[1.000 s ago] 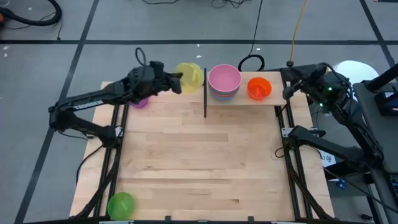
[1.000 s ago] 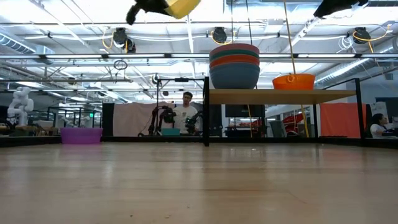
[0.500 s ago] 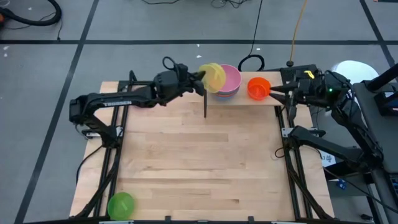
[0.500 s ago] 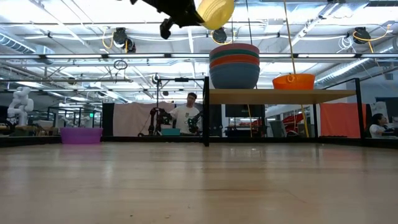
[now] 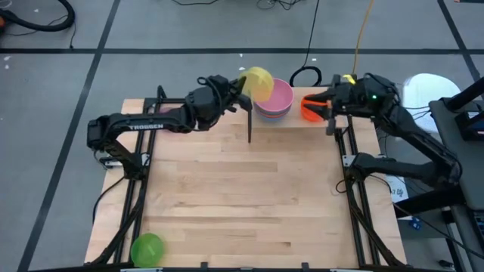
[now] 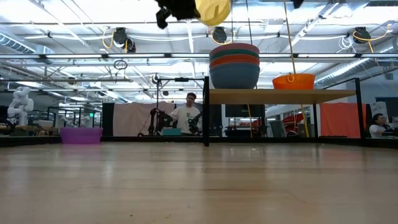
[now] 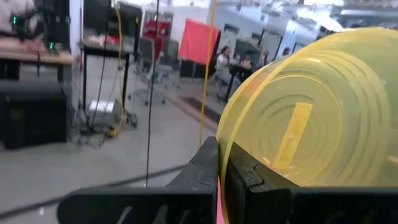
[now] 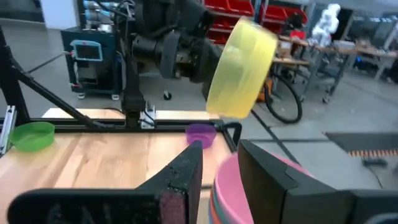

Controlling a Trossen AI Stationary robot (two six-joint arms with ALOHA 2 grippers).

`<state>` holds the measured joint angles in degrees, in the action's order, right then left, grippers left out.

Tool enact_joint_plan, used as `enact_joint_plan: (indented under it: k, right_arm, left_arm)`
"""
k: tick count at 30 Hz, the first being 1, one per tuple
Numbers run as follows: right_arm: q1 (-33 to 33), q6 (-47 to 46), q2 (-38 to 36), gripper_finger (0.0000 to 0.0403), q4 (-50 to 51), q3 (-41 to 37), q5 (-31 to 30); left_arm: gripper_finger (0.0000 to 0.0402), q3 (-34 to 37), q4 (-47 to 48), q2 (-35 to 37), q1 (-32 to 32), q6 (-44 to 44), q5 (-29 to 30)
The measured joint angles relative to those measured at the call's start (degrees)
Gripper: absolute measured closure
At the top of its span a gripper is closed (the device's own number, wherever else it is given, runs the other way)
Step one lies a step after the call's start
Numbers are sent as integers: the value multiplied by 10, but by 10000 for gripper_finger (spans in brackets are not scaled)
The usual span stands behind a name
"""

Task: Place and stack bowls onto a shelf
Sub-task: Stack the yellow bowl on the shelf

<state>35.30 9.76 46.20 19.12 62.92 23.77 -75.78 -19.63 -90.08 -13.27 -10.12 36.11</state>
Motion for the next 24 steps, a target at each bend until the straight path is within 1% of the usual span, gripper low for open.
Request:
enact_joint_plan:
  k: [4,7,9,11,13,15,20,24]
  right_arm:
    - [-20,16,37,305,-55,0,-1]
    - [-32,17,56,305,-84,-1,-2]
    - [-38,18,63,305,-85,-1,-6]
    - [-48,21,64,305,-86,-1,-34]
    - [-58,21,63,305,-86,-1,-78]
    - [-67,28,60,305,-86,-1,-123]
    - [-87,31,55,305,-84,-1,-184]
    - [-104,29,55,305,-81,-1,-235]
  left_arm:
    - [399,-53,6,-18,4,48,3]
    - [399,-116,41,-54,6,86,1]
    - [399,-163,86,-76,7,98,0]
    - [399,-212,115,-107,7,105,0]
    - [399,-251,152,-132,6,110,1]
    - [399,-287,159,-161,9,117,3]
    - [399,-366,195,-212,10,137,10]
    - [399,-406,232,-241,10,128,11]
